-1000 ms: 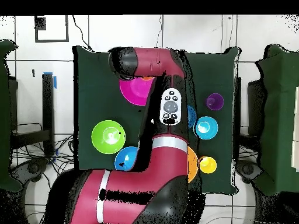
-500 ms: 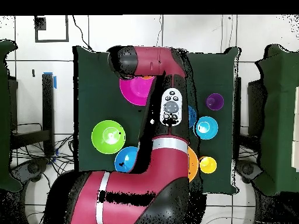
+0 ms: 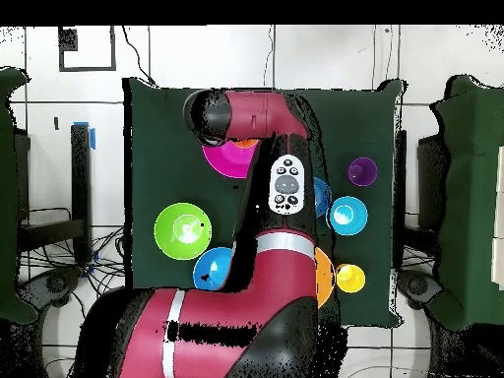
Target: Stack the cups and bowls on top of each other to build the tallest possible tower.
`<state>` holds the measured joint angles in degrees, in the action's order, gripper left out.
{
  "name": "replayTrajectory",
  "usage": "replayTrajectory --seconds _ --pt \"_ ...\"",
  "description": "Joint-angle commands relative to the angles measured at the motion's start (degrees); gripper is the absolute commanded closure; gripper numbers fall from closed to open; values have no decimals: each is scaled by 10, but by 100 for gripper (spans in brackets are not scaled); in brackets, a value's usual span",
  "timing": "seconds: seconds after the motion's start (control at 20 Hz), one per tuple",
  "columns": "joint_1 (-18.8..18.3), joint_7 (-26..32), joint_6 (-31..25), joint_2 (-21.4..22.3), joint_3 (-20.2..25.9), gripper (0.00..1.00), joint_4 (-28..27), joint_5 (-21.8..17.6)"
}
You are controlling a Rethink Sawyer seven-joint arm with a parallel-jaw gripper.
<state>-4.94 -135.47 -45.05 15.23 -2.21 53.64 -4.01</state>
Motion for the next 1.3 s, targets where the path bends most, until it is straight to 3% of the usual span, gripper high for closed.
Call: replayTrajectory --seconds 0.05,1.3 --pt "-6 49 14 0 67 100 69 -6" --pt "-3 30 22 -9 66 100 55 -3"
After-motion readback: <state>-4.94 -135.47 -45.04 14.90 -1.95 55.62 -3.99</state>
